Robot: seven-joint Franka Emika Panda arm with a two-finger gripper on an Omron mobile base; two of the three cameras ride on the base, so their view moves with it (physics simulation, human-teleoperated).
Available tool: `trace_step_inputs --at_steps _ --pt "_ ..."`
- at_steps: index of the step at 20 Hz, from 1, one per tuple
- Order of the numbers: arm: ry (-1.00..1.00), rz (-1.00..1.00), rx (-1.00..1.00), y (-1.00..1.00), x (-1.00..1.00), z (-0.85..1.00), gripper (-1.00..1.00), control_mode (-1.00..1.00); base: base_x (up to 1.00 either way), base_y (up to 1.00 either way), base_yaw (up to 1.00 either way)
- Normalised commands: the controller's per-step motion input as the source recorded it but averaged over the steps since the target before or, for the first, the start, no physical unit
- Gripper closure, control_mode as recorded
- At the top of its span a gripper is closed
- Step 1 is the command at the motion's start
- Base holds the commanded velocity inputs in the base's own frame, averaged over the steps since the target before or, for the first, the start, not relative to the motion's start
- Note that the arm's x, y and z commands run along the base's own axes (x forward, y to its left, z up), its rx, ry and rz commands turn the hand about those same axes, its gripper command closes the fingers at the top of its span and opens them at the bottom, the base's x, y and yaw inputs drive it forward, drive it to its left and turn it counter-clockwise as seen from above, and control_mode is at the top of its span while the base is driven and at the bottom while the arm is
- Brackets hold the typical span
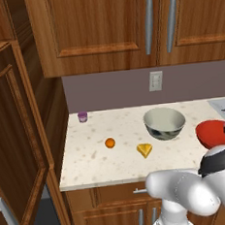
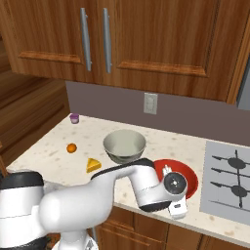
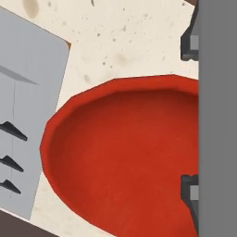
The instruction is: Pick both bowls and place them on the counter. Then place the tangerine in one bowl and place the cheese in the other bowl.
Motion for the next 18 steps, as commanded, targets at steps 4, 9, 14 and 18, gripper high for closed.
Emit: trace_step_inputs --at_steps 4,9,14,18 --pt "-0.01 0.13 -0.05 0.27 -0.36 0.33 -1.0 -1.0 0.0 0.0 0.0" --pt "-0.02 0.22 -0.2 0.44 -0.32 0.41 -1.0 -1.0 0.0 0.0 0.0" --pt "0.0 0.25 -0.22 0.51 -0.19 0.35 -1.0 -1.0 0.0 0.0 0.0" --pt "0.0 0.28 -0.05 0.48 -0.03 0.2 -1.0 -1.0 0.0 0.0 0.0"
